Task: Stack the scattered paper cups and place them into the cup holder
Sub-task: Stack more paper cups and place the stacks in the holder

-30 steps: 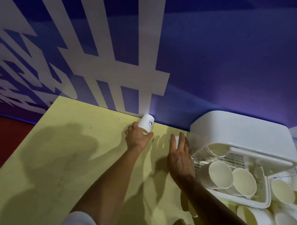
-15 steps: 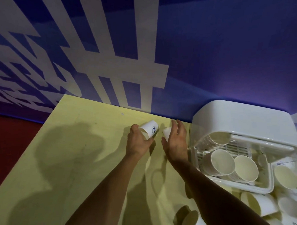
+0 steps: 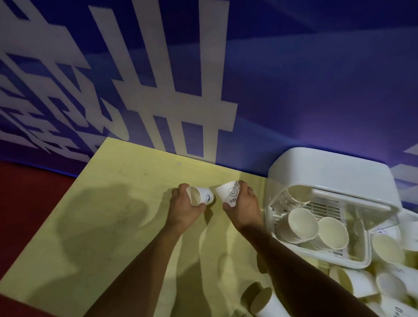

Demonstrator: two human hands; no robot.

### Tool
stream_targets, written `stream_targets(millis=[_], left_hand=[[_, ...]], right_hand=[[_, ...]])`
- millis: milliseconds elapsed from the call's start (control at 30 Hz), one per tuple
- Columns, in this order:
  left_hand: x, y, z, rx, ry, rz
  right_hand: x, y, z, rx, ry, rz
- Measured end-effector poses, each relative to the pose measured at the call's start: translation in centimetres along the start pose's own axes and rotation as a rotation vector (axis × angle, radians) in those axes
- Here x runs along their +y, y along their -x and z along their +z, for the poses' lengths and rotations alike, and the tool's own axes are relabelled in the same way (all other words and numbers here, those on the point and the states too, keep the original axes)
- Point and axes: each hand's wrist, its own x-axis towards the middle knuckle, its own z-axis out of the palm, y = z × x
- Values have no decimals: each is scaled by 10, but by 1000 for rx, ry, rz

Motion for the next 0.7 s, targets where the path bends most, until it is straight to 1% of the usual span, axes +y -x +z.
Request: stream_targets(millis=[100, 333, 500, 633, 700], left_hand=[[13, 12, -5, -12, -7, -4], [67, 45, -5, -77, -61, 56], [99, 66, -2, -100, -70, 90], [122, 85, 9, -134, -71, 121], [136, 90, 14, -160, -80, 168]], right_hand=[[-12, 13, -18, 10, -59, -28], [-18, 43, -66, 98, -68, -74], [2, 65, -105, 94, -155, -146], [28, 86, -137, 126, -206, -140], [44, 96, -153, 136, -203, -156]])
